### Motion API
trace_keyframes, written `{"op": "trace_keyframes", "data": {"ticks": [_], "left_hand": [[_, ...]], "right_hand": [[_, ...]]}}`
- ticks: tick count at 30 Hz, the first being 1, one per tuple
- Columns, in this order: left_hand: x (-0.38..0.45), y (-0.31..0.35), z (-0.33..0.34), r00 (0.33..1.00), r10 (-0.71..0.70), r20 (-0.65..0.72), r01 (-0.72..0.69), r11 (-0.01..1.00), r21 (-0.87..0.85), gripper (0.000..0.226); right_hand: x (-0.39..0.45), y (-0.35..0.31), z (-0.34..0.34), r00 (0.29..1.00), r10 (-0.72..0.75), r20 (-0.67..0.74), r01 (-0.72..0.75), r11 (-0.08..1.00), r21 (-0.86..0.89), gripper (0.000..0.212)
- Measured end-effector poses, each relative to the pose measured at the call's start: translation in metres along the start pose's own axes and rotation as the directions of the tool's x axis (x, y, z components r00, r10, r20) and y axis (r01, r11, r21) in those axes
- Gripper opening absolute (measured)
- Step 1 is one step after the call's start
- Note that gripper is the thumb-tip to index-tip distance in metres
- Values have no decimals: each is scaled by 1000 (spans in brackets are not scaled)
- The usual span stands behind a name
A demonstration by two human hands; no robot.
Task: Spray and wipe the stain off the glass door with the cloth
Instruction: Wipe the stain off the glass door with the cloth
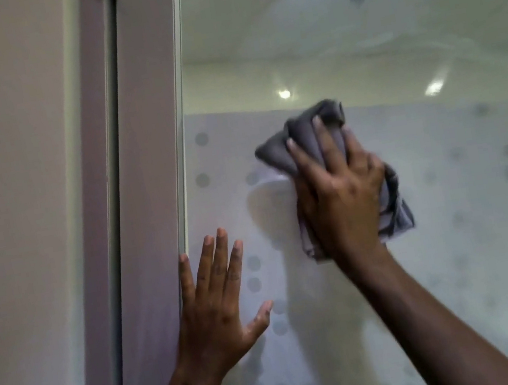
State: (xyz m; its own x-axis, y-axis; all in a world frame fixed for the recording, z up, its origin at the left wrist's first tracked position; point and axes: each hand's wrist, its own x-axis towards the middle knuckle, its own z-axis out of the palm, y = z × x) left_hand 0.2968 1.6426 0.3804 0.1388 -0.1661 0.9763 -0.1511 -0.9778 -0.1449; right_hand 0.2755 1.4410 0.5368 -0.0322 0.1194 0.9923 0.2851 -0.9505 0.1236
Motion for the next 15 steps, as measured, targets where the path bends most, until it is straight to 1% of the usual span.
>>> {"op": "trace_keyframes", "data": {"ticks": [2, 4, 6, 9, 11, 13, 15], "left_hand": [[0, 0, -1, 1000, 1, -8, -1, 1000, -13, 103], [0, 0, 0, 1000, 3, -13, -4, 1000, -18, 103], [0, 0, 2, 1000, 0, -17, -1, 1000, -18, 104], [1, 0, 1, 1000, 0, -30, -1, 999, -34, 102], [1, 0, 1, 999, -3, -35, 2, 999, -48, 98], [1, -1, 0, 999, -2, -35, 0, 999, -51, 94], [0, -2, 1, 999, 1, -33, -3, 999, -42, 92]], "right_hand": [[26, -1, 1, 998, 56, 3, -56, 998, 12, 46], [28, -3, 3, 999, 38, -3, -37, 999, 19, 45], [8, -5, 5, 1000, -17, -9, 17, 999, 38, 46], [-53, -10, 7, 994, -107, -10, 107, 991, 83, 45], [-90, -13, 5, 981, -194, -3, 193, 976, 103, 41], [-93, -10, 2, 963, -268, -1, 267, 959, 91, 35], [-62, -4, 0, 958, -286, -19, 286, 956, 57, 29]]}}
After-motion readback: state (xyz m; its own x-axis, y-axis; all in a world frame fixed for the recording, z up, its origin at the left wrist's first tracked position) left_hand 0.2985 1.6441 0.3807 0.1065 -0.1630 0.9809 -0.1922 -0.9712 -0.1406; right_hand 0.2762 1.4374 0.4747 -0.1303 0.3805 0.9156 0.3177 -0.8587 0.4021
